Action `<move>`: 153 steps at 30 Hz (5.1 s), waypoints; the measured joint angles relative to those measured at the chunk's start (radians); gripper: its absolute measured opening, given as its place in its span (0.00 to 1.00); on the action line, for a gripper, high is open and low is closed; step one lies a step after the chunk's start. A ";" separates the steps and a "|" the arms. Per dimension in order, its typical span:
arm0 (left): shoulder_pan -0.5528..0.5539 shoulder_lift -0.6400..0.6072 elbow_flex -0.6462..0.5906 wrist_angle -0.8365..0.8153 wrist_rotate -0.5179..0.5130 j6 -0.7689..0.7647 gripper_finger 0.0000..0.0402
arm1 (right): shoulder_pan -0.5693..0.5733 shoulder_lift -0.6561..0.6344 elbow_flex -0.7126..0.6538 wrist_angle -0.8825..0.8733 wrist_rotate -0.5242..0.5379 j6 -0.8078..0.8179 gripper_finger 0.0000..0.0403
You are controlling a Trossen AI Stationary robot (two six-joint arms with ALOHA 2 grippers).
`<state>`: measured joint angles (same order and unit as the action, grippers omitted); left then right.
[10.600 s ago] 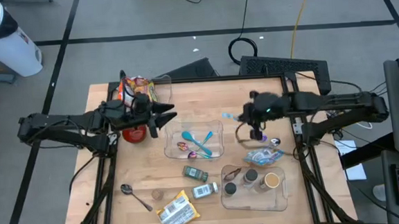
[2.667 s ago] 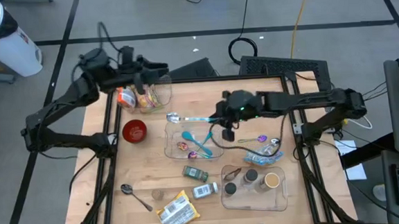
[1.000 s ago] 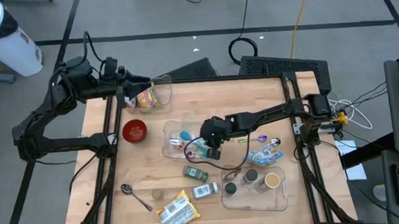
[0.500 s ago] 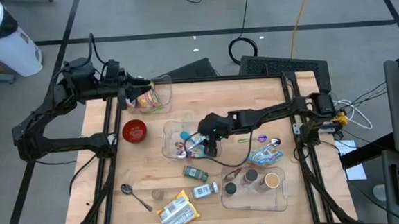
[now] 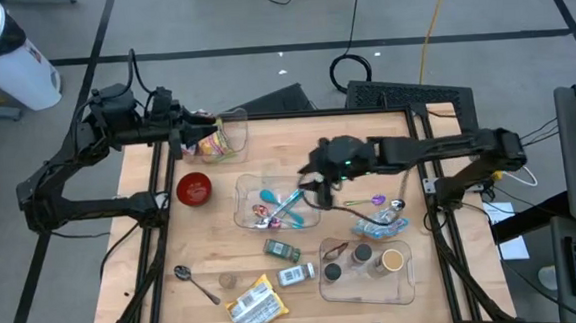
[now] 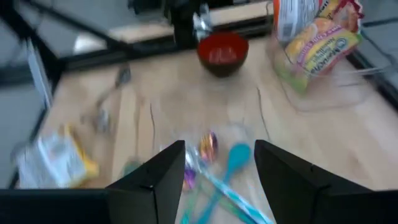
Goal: Pick & Place Food Item
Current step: Put the blue spoon into the middle transparent bin
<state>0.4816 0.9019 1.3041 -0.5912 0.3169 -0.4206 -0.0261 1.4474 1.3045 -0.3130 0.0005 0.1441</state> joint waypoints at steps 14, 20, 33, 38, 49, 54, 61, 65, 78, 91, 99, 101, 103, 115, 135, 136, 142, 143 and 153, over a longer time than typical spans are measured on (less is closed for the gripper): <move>0.000 0.001 0.000 -0.020 -0.004 0.069 0.44 | 0.008 -0.070 -0.108 -0.610 0.052 -0.078 0.44; 0.000 0.001 0.000 -0.020 -0.004 0.068 0.44 | 0.008 -0.070 -0.302 -0.584 0.050 -0.072 0.43; 0.000 0.015 0.000 -0.016 -0.004 0.073 0.44 | 0.006 -0.070 -0.528 -0.331 0.051 0.032 0.42; 0.000 0.040 0.000 -0.017 -0.003 0.068 0.44 | -0.006 -0.071 -0.560 -0.286 0.051 0.031 0.42; -0.001 0.081 0.000 -0.018 -0.001 0.046 0.44 | -0.010 -0.070 -0.583 -0.286 0.051 0.031 0.37; -0.001 0.082 0.000 -0.018 0.000 0.049 0.44 | -0.014 -0.047 -0.583 -0.276 0.050 0.027 0.33; -0.013 0.082 0.000 -0.017 -0.001 0.046 0.44 | -0.014 0.005 -0.579 -0.253 0.046 0.027 0.29; -0.031 0.082 0.000 -0.017 0.000 0.049 0.44 | -0.019 0.008 -0.579 -0.250 0.021 0.028 0.23; -0.058 0.082 0.000 -0.010 -0.004 0.059 0.44 | -0.060 0.009 -0.525 -0.269 -0.063 0.107 0.01; -0.094 0.082 0.000 -0.012 -0.002 0.053 0.44 | -0.081 -0.089 -0.276 -0.391 0.093 0.034 0.00; -0.132 0.082 0.000 -0.008 -0.004 0.051 0.44 | -0.132 -0.240 -0.232 -0.012 0.108 0.125 0.00; -0.146 0.097 0.000 0.000 -0.004 0.045 0.44 | -0.141 -0.255 -0.231 0.157 0.108 0.150 0.00; -0.172 0.122 0.001 0.012 -0.004 0.043 0.44 | -0.146 -0.254 -0.231 0.330 0.108 0.175 0.00; -0.291 0.318 0.001 0.186 -0.004 0.090 0.44 | -0.142 -0.133 -0.230 0.898 0.156 0.318 0.00; -0.382 0.429 0.000 0.336 -0.348 0.269 0.44 | -0.076 -0.003 -0.231 1.117 0.160 0.395 0.00; -0.383 0.429 0.000 0.350 -0.352 0.269 0.44 | -0.076 -0.003 -0.231 1.124 0.160 0.395 0.00; -0.393 0.430 0.000 0.400 -0.375 0.268 0.44 | -0.076 0.010 -0.230 1.161 0.183 0.416 0.00; -0.394 0.430 0.000 0.404 -0.387 0.267 0.44 | -0.076 0.012 -0.230 1.165 0.184 0.417 0.00; -0.393 0.470 0.000 0.410 -0.428 0.227 0.43 | -0.070 0.022 -0.231 1.162 0.182 0.413 0.00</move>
<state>0.0891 1.3716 1.3045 -0.1814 -0.1110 -0.1935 -0.0963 1.4694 1.0733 0.8491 0.1829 0.5572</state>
